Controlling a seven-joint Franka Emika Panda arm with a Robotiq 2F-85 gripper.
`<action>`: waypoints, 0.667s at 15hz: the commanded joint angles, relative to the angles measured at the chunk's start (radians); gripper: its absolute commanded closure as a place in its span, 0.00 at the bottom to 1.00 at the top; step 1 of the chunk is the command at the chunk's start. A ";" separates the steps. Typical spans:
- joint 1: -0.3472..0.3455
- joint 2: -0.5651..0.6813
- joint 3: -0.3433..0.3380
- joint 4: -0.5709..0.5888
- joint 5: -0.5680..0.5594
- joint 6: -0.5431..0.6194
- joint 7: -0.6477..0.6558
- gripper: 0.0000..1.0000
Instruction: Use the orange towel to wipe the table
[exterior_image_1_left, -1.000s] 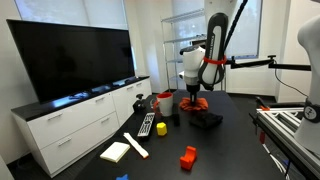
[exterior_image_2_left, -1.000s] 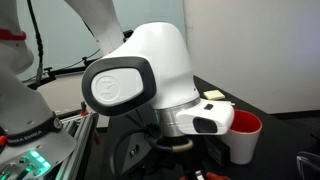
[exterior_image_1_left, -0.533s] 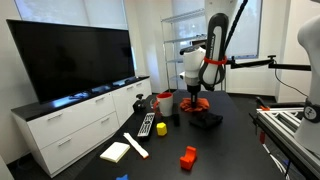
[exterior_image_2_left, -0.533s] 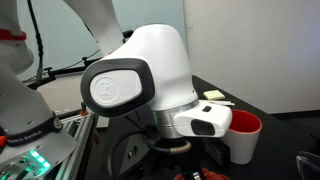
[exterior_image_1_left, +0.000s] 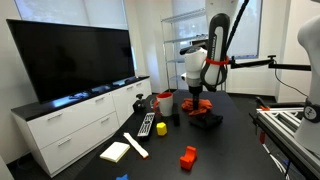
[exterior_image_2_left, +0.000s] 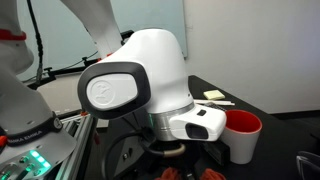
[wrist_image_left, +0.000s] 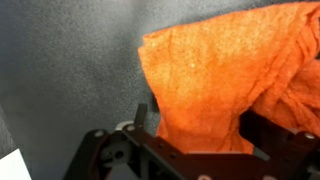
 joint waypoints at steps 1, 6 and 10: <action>-0.001 -0.032 0.000 -0.011 0.007 -0.015 -0.027 0.00; 0.006 -0.198 0.019 -0.069 -0.006 -0.111 -0.046 0.00; 0.066 -0.420 0.013 -0.118 -0.013 -0.269 -0.036 0.00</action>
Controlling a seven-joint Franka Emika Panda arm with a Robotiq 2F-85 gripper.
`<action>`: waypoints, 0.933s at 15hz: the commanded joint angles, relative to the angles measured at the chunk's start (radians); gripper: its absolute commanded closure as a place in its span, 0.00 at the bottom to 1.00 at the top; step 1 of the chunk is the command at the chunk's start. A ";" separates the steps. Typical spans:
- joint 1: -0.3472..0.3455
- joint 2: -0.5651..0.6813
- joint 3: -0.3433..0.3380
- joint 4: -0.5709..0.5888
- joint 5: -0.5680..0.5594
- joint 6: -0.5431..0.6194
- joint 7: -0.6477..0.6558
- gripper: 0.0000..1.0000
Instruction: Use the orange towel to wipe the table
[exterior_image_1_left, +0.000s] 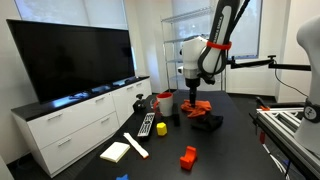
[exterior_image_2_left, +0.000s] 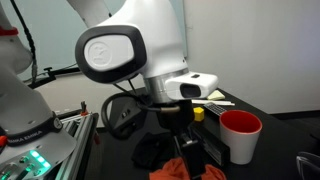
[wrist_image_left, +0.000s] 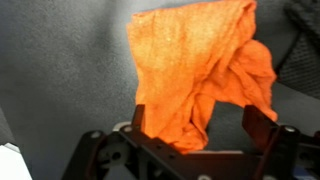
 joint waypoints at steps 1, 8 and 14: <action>0.033 -0.256 -0.015 -0.073 -0.024 -0.153 -0.030 0.00; -0.208 -0.471 0.264 -0.087 0.059 -0.351 -0.101 0.00; -0.250 -0.505 0.323 -0.094 0.100 -0.395 -0.124 0.00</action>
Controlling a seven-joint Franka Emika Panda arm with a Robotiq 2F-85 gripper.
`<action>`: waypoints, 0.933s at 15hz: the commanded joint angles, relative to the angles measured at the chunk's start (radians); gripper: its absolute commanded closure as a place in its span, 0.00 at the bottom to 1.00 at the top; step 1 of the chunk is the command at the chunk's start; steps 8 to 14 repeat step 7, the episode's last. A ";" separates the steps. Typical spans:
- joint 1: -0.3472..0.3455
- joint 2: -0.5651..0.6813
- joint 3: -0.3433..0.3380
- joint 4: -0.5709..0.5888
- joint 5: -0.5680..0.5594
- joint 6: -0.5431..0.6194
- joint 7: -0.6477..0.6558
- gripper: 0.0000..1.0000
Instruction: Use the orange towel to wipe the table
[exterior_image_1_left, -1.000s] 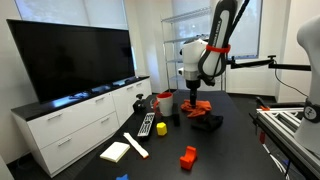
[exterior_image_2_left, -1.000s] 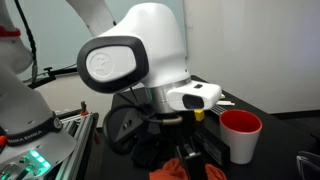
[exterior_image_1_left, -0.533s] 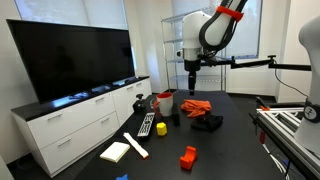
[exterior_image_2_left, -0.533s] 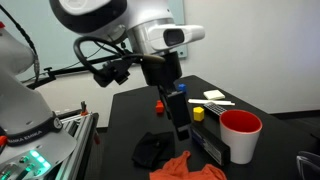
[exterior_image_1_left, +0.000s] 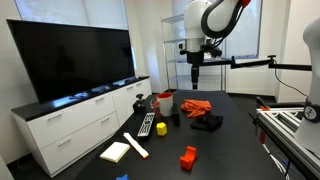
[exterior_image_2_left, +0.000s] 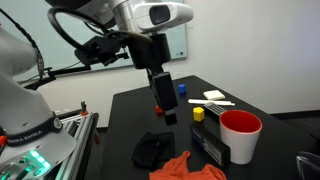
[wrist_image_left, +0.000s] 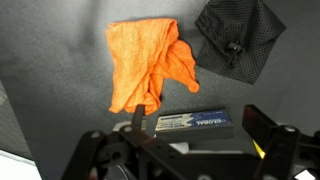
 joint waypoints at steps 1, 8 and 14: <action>-0.036 -0.048 0.036 -0.012 0.044 -0.023 -0.055 0.00; -0.046 -0.050 0.053 -0.011 0.060 -0.039 -0.049 0.00; -0.046 -0.050 0.053 -0.011 0.060 -0.039 -0.049 0.00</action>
